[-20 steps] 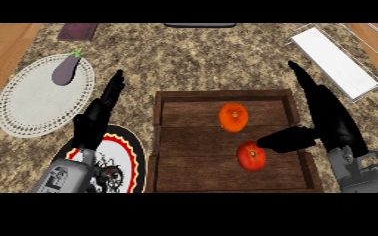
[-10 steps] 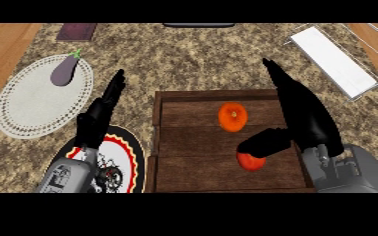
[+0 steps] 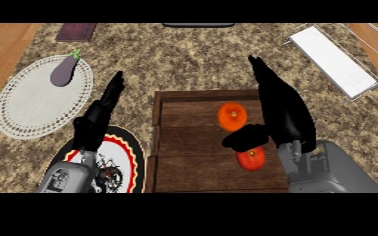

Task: Pick the squash from the tray and place it in the tiered shelf

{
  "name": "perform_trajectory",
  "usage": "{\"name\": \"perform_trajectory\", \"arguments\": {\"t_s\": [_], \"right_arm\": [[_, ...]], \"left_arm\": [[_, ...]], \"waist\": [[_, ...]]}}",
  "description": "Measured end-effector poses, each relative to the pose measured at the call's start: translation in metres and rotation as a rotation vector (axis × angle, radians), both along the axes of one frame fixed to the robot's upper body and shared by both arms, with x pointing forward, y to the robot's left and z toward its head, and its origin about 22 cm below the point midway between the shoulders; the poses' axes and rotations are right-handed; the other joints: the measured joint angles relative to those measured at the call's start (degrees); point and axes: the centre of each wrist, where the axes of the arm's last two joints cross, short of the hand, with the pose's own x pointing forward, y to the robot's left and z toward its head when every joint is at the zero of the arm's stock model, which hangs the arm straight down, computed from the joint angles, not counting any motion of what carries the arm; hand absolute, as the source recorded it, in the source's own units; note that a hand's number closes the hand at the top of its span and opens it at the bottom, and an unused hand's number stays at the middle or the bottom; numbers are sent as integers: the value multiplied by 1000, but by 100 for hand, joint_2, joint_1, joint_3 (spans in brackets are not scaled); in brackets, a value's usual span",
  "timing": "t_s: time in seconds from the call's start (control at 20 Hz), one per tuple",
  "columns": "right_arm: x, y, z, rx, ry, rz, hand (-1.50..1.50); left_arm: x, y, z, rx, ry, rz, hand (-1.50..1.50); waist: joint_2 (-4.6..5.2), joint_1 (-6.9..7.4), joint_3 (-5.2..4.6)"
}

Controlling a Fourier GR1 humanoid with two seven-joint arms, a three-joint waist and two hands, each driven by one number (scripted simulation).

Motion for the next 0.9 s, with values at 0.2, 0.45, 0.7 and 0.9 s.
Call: {"name": "perform_trajectory", "arguments": {"t_s": [0.2,0.45,0.7,0.9], "right_arm": [[2,4,0,3,0,-10,-150],[2,13,-7,1,7,-20,-150],[9,15,-19,-14,34,-44,-150],[10,17,-30,-29,57,-49,-150]], "left_arm": [[2,-1,0,3,-1,8,0],[1,1,2,6,0,7,0],[2,-2,9,3,-3,6,0],[2,3,-4,1,2,11,0]], "waist": [[1,-8,0],[2,-5,2],[4,2,4],[9,-9,2]]}}
